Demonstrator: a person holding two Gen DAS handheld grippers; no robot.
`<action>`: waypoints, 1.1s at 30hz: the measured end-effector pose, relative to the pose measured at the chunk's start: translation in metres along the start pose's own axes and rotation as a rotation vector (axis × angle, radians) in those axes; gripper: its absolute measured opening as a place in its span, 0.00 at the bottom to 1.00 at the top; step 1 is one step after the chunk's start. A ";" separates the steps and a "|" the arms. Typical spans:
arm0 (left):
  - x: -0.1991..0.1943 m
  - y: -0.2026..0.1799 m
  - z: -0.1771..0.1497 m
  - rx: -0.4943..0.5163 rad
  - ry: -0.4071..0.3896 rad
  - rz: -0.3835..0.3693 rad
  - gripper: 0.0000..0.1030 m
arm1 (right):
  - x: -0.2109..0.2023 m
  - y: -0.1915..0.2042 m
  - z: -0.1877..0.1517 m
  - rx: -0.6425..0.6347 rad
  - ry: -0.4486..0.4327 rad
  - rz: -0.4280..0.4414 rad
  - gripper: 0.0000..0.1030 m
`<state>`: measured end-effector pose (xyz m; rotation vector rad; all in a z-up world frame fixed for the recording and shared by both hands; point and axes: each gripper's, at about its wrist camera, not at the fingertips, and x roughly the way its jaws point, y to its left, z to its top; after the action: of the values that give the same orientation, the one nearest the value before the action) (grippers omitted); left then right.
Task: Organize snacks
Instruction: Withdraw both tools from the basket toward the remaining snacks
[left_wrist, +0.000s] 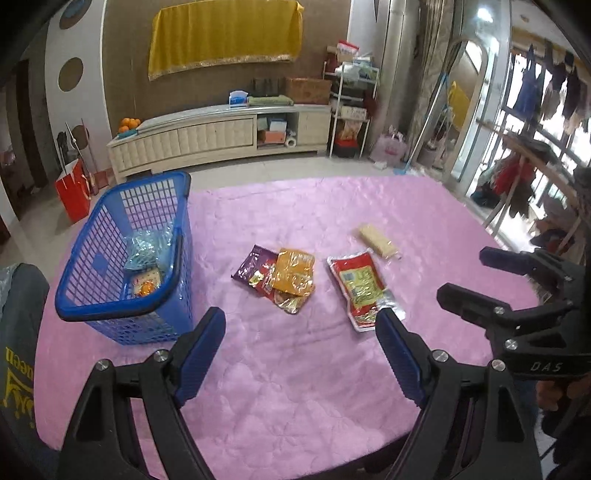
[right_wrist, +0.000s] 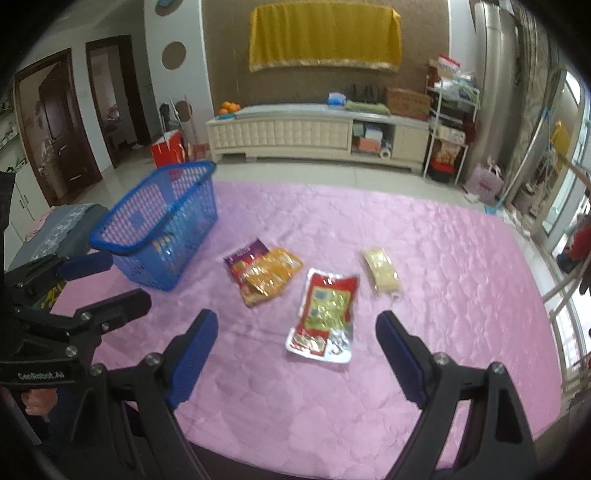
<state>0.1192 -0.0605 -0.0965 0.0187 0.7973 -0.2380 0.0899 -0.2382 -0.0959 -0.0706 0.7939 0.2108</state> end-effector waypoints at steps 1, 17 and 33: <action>0.006 -0.002 -0.001 0.005 0.001 -0.001 0.79 | 0.006 -0.005 -0.002 0.009 0.015 0.003 0.87; 0.100 0.014 0.003 -0.044 0.136 0.006 0.80 | 0.105 -0.042 -0.009 0.127 0.223 0.017 0.88; 0.169 0.036 0.006 -0.063 0.241 -0.016 0.79 | 0.189 -0.045 -0.007 0.118 0.391 0.033 0.88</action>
<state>0.2448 -0.0605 -0.2151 -0.0184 1.0449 -0.2279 0.2237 -0.2525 -0.2364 0.0136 1.1956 0.1830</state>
